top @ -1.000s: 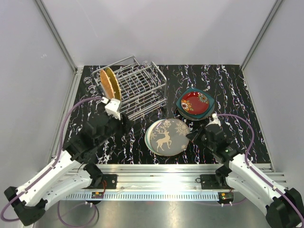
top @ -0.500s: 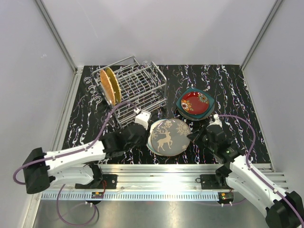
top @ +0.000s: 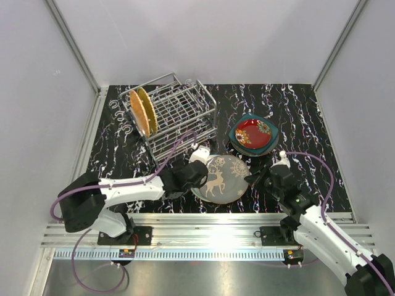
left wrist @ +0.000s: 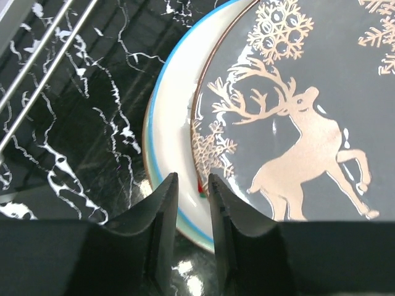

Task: Load the plates into the dish rack
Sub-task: Grab a plate with the right arm

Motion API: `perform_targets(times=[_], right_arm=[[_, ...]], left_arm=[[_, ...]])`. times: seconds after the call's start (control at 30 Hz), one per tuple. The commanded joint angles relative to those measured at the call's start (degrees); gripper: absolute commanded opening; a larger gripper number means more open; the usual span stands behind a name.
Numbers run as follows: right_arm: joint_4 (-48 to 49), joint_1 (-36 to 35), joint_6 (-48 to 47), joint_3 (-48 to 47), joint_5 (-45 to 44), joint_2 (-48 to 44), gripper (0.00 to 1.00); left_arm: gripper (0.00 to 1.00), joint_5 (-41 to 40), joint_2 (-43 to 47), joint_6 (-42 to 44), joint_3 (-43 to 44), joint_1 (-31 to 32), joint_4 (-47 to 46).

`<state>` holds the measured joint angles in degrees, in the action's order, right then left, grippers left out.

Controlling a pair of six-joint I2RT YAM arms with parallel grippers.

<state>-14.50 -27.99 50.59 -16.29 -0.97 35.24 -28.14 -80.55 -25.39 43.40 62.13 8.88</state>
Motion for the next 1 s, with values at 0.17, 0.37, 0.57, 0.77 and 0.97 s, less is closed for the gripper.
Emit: perform_targets(times=[0.17, 0.37, 0.57, 0.77, 0.97], right_arm=[[-1.1, 1.0, -1.3, 0.7, -2.3, -1.2, 0.11], [-1.4, 1.2, -1.9, 0.7, -2.2, -1.1, 0.14], [-1.8, 1.4, -2.8, 0.7, -2.6, -0.9, 0.18], [-1.4, 1.7, -3.0, 0.0, -2.3, -0.3, 0.21], [0.8, 2.0, -2.5, 0.2, -0.5, 1.1, 0.29]], left_arm=[[0.18, -2.1, -5.6, -2.6, 4.1, -0.8, -4.6], [0.17, -0.6, -7.2, -4.6, 2.6, -3.6, -5.4], [0.18, 1.5, -8.7, -5.5, 1.5, -4.9, -7.7], [0.18, 2.6, -11.1, -5.2, 2.6, -5.1, -7.7], [0.17, 3.9, -12.6, -5.3, 3.4, -5.1, -7.3]])
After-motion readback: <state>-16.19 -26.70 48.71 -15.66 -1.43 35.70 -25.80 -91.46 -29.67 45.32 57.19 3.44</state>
